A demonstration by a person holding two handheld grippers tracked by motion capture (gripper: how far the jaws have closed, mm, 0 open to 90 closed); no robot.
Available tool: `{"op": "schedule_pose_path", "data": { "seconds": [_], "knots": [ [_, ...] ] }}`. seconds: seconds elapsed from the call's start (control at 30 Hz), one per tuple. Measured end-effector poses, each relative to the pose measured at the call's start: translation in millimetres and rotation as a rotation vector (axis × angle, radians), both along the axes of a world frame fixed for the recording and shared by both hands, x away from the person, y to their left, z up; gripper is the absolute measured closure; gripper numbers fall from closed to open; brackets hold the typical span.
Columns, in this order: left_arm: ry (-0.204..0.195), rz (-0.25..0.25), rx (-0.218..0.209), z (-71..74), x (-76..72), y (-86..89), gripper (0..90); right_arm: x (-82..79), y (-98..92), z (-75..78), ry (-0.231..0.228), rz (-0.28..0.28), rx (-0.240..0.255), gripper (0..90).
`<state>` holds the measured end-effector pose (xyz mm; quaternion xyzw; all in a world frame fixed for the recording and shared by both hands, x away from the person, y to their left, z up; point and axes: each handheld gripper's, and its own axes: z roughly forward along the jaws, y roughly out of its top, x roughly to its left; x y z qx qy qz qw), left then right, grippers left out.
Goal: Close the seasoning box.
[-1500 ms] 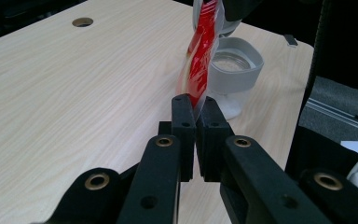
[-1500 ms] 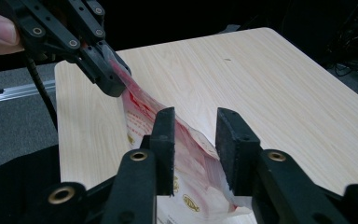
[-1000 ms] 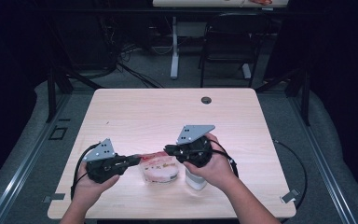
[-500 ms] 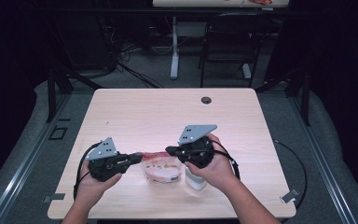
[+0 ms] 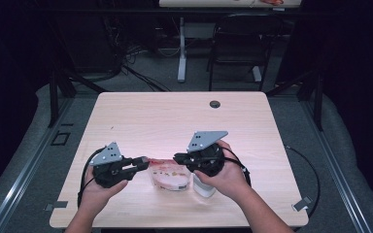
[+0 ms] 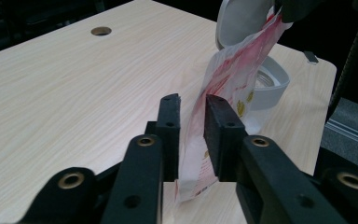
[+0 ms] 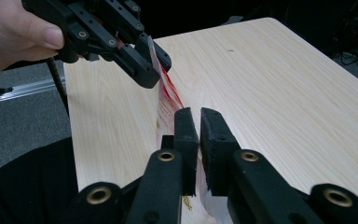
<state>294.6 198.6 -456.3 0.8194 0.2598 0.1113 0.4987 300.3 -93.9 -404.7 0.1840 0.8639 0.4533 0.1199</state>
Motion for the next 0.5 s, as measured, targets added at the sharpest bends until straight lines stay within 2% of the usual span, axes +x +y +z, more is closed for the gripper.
{"op": "schedule_pose_path", "data": {
  "seconds": [0.17, 0.5],
  "knots": [
    [0.003, 0.007, -0.001, -0.1, -0.8, 3.9, 70.7, 0.2, 5.1, 3.0, -0.007, 0.007, -0.015, 80.1],
    [0.014, 0.006, -0.004, -1.8, -3.0, 10.4, 66.6, 3.0, 28.6, 7.6, -0.018, 0.052, -0.036, 74.1]
  ]
}}
